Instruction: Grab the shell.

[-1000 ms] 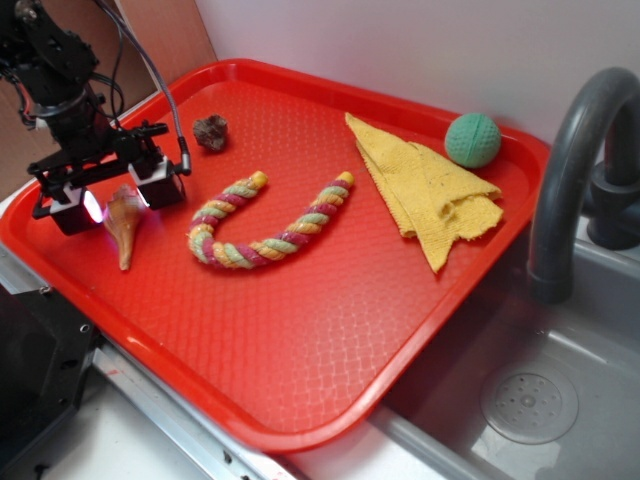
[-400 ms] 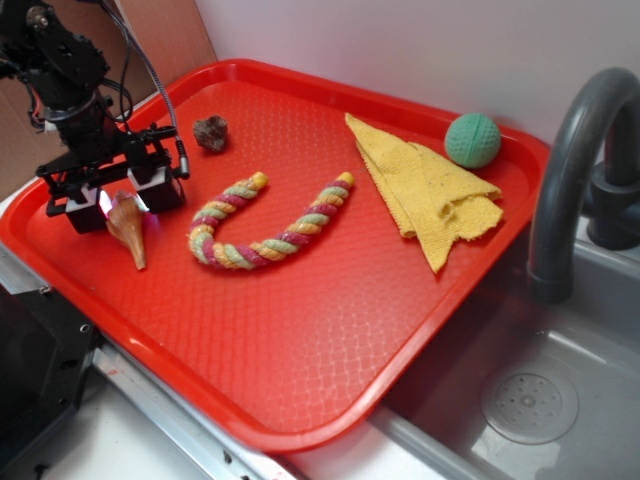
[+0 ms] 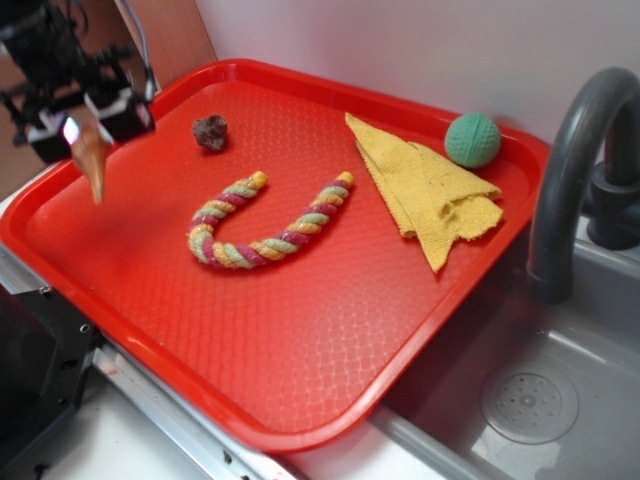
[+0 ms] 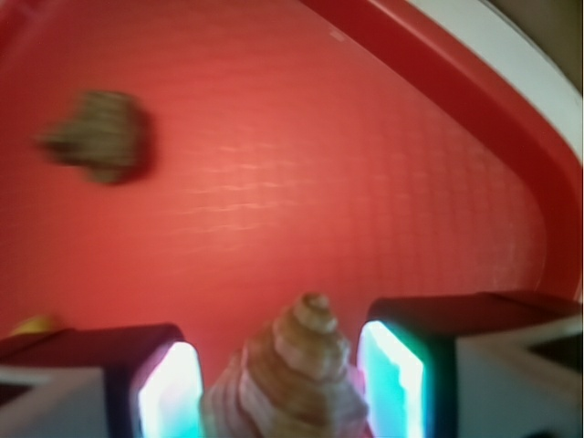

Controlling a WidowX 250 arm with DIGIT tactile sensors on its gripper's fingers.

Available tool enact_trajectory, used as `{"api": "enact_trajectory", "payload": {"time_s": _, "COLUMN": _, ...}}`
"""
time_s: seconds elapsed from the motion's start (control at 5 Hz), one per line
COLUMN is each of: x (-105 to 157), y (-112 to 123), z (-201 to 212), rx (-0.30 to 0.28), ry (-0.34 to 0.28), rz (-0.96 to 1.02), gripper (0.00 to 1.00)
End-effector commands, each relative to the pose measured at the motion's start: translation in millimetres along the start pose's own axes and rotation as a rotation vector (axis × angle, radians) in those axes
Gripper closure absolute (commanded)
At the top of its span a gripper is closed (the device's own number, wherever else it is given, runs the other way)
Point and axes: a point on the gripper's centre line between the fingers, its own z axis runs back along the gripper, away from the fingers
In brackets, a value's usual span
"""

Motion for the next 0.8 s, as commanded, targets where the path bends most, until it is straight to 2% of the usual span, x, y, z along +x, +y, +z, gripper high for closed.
{"api": "enact_trajectory", "payload": {"time_s": 0.0, "x": -5, "y": -52, "z": 57, "rx": -0.104, "ry": 0.013, "rz": -0.373, "gripper": 1.0}}
{"api": "enact_trajectory", "payload": {"time_s": 0.2, "x": -25, "y": -68, "z": 89, "rx": -0.15, "ry": -0.011, "rz": -0.444, "gripper": 1.0}}
{"api": "enact_trajectory", "payload": {"time_s": 0.4, "x": -43, "y": -64, "z": 102, "rx": -0.199, "ry": -0.048, "rz": -0.412, "gripper": 1.0}}
{"api": "enact_trajectory", "payload": {"time_s": 0.6, "x": -50, "y": -64, "z": 100, "rx": -0.173, "ry": 0.03, "rz": -0.435, "gripper": 1.0}}
